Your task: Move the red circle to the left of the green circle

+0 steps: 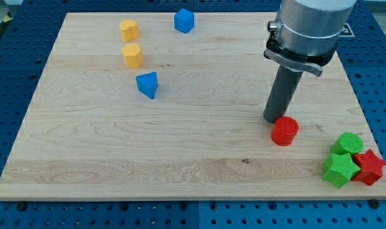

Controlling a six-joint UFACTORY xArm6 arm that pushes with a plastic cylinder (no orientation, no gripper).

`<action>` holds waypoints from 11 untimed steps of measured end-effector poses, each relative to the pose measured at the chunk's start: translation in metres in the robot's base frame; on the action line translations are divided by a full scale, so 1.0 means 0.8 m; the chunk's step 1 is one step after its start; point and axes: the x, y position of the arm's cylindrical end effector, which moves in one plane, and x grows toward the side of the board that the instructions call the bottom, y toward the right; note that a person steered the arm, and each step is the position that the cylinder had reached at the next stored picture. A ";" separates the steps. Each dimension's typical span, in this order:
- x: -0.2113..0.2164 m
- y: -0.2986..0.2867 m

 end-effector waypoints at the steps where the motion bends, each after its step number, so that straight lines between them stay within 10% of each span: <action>1: 0.000 0.001; 11: 0.073 0.022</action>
